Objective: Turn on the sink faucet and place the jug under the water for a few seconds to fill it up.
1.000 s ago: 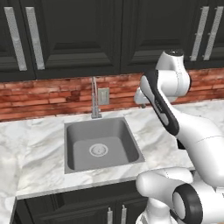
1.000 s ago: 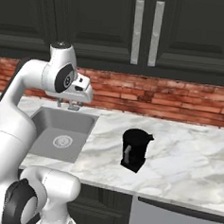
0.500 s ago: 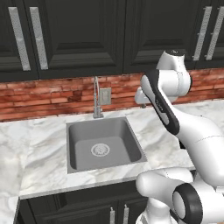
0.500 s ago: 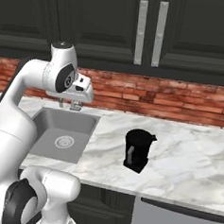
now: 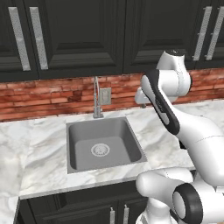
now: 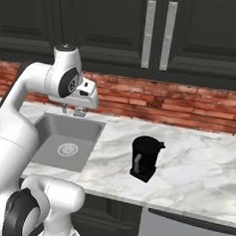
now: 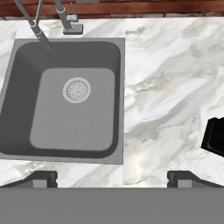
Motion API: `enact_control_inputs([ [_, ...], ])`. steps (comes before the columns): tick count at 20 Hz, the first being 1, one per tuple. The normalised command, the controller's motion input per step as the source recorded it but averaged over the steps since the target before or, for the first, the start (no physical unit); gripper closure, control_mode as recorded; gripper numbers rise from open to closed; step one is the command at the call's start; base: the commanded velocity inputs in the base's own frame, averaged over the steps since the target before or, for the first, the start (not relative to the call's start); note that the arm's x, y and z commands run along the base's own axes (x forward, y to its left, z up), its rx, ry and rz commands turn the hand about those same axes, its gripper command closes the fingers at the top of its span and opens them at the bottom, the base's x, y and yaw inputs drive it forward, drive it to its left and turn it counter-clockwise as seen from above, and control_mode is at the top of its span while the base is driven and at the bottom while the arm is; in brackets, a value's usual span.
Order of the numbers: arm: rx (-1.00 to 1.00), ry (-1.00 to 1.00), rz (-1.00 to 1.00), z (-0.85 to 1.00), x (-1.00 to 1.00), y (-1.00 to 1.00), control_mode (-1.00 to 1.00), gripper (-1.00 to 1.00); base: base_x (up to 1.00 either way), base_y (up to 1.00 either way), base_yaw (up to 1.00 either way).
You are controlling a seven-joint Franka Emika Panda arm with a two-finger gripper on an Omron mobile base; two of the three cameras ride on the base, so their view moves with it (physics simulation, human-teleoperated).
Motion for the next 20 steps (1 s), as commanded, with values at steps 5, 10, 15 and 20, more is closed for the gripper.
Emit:
enact_control_inputs([
  [5, 0.00, 0.00, 0.00, -0.16, 0.11, -0.05, -1.00, -1.00, 0.06, -0.02, 0.00],
  [10, 0.03, -0.03, 0.01, -0.85, 0.41, -0.17, -1.00, -1.00, 0.00, 0.00, 0.00],
  [15, 0.07, -0.24, 0.14, -0.90, 0.50, 0.00, -1.00, -1.00, 0.00, 0.00, 0.00],
  [20, 0.00, -0.35, 0.16, -0.15, 0.41, 0.15, -1.00, -1.00, 0.00, 0.00, 0.00],
])
